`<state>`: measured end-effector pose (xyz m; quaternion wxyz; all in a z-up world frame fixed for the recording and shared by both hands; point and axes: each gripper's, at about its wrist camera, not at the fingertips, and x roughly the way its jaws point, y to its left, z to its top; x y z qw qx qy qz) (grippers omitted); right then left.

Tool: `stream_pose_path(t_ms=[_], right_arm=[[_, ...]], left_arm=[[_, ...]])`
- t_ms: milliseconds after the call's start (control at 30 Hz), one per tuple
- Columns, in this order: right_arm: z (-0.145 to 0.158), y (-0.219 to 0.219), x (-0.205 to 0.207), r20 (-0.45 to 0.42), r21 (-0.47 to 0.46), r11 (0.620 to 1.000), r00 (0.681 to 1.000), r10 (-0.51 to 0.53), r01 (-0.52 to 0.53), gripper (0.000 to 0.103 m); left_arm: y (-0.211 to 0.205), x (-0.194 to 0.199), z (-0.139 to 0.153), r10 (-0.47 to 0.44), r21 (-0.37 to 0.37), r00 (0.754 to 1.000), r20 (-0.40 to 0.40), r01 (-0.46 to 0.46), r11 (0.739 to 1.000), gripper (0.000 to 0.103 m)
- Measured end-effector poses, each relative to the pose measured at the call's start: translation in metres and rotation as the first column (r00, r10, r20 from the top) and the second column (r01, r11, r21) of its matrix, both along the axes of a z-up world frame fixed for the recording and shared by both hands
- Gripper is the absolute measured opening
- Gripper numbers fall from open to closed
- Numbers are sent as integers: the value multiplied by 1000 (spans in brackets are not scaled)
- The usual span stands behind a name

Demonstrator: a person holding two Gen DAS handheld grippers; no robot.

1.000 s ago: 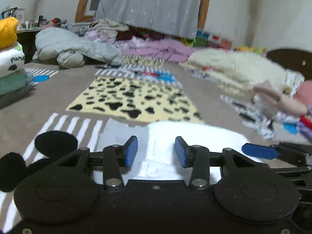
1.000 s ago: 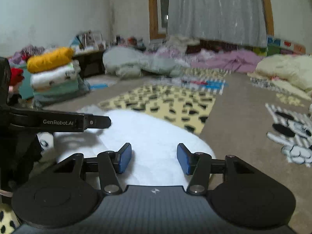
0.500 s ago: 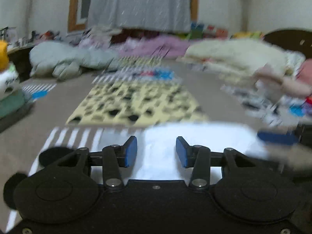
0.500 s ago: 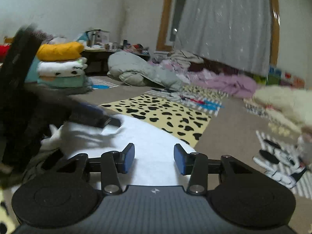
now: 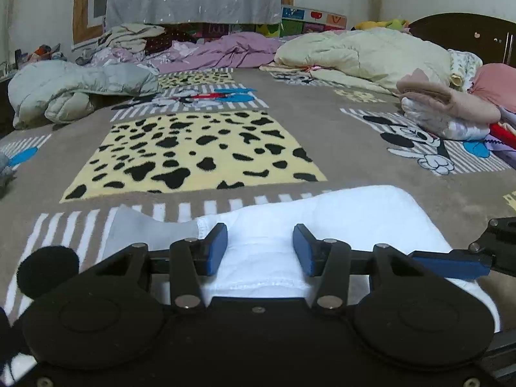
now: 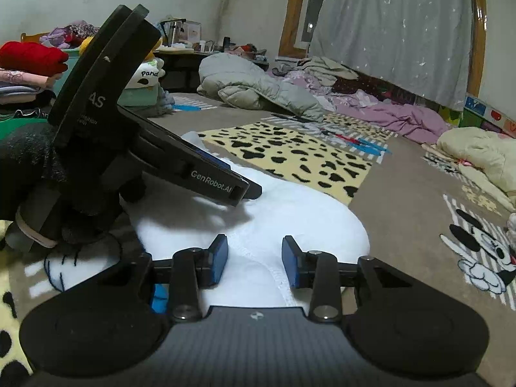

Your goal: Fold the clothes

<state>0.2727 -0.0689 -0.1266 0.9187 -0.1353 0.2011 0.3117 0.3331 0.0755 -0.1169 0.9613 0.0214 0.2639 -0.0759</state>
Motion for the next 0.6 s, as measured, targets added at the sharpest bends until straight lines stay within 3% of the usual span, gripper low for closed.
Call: stream_pose_path(t_ms=[100,200,333,400,500,600], right_arm=[[9,-7,-15,42,43,999,999,-14,12,37],[13,-10,-22,53,60,998,998,-17,14,37],[6,-7,-25,47,56,998,999,-9,7,38],[-3,-3,-17,4,24,1000,1000,-13,13,39],[-5,-6,-11,-32,44,999,999,-18,19,39],[-4,-5,-16,-23,32,999,999,-26,27,39]], left_arm=[[6,-17,17,15,9,999,48,-16,1000,45],[20,-41,28,28,-44,998,52,-26,999,45],[28,-56,16,22,-44,1000,-6,-22,999,46],[23,-51,2,26,-19,999,-36,-26,999,49],[14,-46,-10,43,23,999,-28,-42,999,52],[17,-53,-4,54,-3,998,-18,-54,999,52]])
